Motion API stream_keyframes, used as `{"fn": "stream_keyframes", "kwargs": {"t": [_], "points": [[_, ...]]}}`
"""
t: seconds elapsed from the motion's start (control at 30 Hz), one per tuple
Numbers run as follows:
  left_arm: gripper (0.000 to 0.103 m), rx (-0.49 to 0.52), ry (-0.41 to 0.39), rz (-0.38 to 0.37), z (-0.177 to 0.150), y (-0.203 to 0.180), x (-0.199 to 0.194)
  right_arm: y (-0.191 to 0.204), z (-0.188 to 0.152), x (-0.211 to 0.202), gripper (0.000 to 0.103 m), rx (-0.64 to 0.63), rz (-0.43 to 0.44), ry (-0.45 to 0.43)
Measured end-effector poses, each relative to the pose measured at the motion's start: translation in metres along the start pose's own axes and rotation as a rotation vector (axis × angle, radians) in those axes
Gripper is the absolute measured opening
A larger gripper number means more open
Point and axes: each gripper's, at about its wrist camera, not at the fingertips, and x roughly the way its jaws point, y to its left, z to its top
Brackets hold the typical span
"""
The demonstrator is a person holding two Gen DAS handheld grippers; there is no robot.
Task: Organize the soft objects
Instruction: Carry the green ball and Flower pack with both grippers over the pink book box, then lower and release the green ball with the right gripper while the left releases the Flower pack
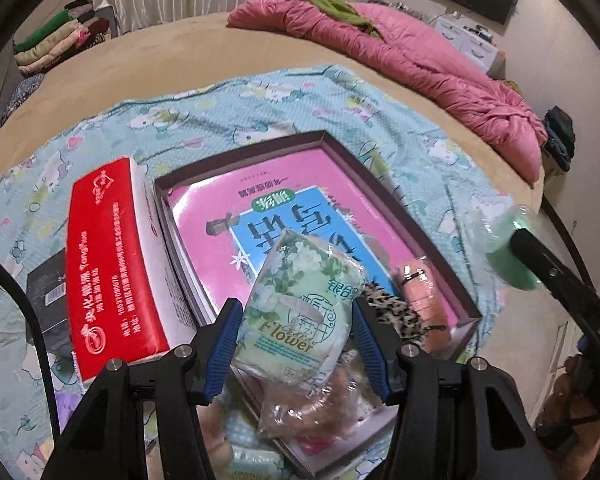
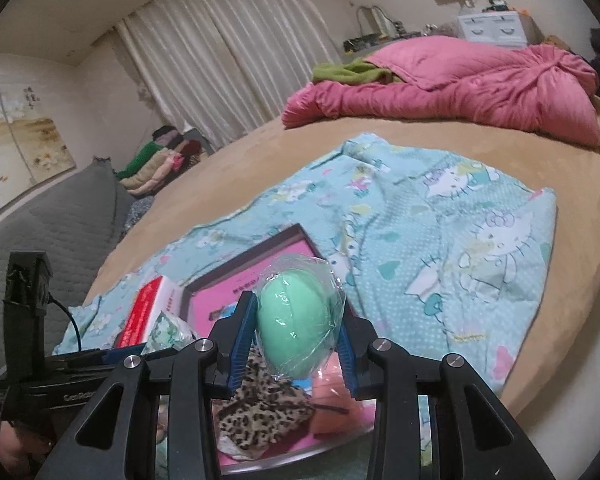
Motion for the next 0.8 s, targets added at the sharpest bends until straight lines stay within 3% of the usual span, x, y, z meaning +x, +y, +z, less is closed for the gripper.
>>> {"fn": "stream_keyframes", "kwargs": {"t": [0.4,0.8], "points": [[0.056,0.014,0.041,0.021,-0.01,0.0,0.023,-0.002,-0.009,0.021,0.039,-0.055,-0.084,0.097],[0.056,0.008,0.077,0.011,-0.025,-0.001,0.033,0.001,-0.015,0.035,0.039,-0.096,-0.103,0.148]]}}
